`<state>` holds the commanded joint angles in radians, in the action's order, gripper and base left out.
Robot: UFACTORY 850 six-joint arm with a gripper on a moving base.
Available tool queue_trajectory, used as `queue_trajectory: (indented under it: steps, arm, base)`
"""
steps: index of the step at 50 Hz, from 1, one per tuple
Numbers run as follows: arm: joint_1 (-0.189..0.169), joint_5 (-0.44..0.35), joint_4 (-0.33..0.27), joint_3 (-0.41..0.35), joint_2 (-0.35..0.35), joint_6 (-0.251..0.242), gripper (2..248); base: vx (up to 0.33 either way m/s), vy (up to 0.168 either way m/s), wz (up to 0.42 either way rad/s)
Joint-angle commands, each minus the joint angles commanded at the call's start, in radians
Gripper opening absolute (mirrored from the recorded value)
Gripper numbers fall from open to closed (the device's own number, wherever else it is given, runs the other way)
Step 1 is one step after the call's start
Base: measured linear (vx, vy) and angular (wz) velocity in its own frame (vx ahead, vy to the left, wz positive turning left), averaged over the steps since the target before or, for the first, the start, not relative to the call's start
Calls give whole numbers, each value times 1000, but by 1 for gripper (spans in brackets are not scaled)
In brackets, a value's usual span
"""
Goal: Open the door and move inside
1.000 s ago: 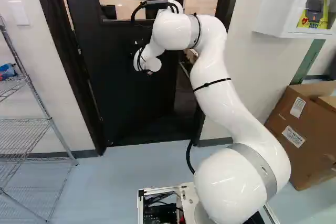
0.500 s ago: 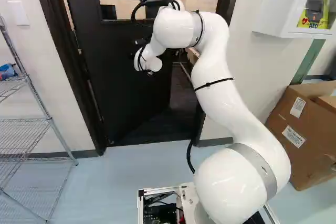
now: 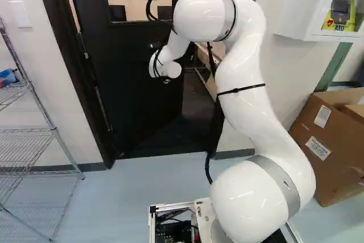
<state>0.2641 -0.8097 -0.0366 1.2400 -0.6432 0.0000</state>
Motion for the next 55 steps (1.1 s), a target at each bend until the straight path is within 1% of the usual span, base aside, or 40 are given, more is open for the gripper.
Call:
queue_trajectory:
  steps: [19,40,55]
  arm:
    - [-6,0,7,-131,98,0,247]
    - [-8,0,28,-263,201,0,247]
    - [-13,0,30,-353,274,0,247]
  base:
    - [0,0,0]
    - [0,0,0]
    - [0,0,0]
